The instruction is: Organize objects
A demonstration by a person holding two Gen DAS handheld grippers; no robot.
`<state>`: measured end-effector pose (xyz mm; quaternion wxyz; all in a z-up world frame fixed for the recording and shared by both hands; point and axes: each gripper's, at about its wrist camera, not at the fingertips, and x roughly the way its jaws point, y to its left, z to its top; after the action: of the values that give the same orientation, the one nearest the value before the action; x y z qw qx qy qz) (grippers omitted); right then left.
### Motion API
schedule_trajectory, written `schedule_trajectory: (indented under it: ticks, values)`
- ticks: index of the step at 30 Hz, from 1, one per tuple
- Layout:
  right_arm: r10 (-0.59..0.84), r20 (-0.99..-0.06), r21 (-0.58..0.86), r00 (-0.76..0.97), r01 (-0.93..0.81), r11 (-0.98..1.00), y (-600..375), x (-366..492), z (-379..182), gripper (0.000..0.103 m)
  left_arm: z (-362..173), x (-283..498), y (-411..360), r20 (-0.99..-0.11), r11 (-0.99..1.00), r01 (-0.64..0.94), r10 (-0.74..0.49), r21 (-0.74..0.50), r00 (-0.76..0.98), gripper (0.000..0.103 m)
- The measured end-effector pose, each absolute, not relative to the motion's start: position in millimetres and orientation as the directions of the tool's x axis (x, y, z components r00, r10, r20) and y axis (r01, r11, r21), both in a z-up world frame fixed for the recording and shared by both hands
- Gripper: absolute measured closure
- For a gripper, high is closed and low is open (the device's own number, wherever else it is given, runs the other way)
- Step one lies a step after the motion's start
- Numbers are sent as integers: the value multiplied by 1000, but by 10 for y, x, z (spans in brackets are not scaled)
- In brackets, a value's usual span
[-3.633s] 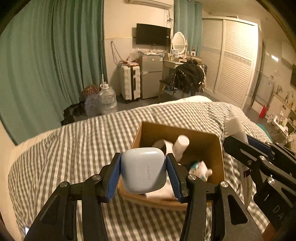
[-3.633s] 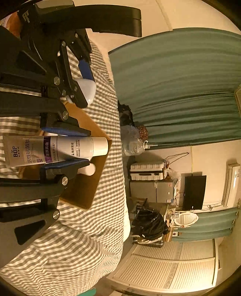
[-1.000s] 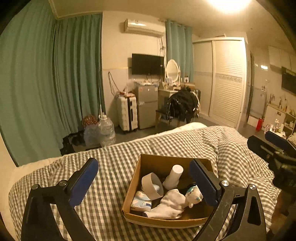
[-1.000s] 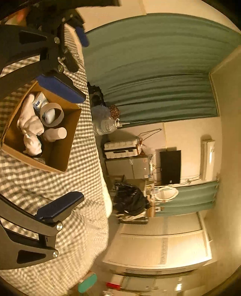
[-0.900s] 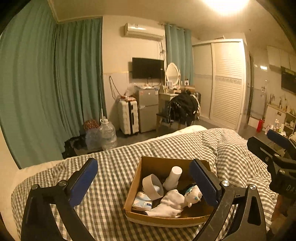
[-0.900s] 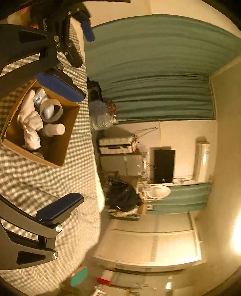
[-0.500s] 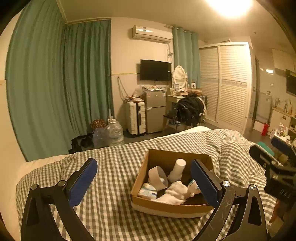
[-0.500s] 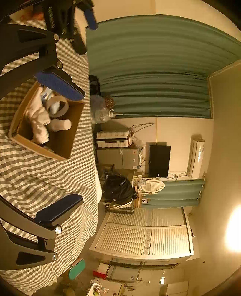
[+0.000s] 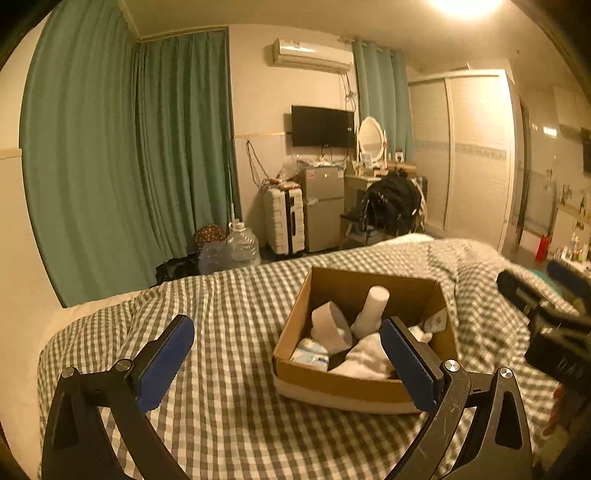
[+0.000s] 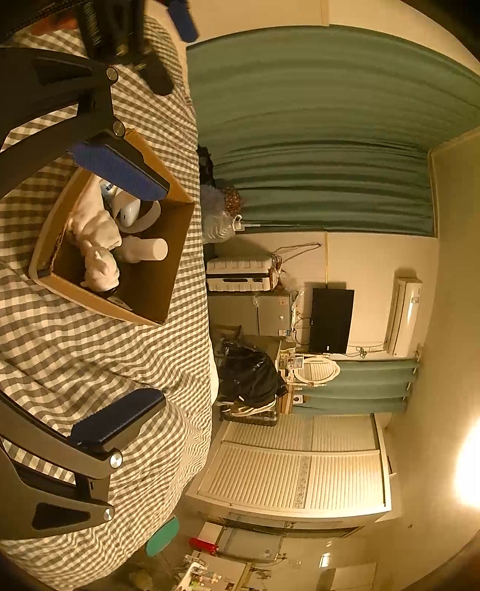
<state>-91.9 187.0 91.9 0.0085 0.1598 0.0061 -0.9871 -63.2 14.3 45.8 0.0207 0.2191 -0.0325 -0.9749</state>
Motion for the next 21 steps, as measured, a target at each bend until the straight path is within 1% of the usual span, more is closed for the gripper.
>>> schedule_trajectory:
  ticks: [3, 7, 21]
  values:
    - [-8, -319, -6, -948, 10, -1000, 1884, -923, 922, 1, 440, -645, 149, -434, -995, 42, -78, 91, -898, 0]
    - [-5, -317, -2, -948, 6, -1000, 1884, -927, 916, 1, 443, -614, 163, -428, -995, 44, -80, 93, -900, 0]
    - [-6, -332, -9, -943, 9, -1000, 1851, -944, 877, 1, 480, -608, 114, -432, -998, 41, -61, 54, -900, 0]
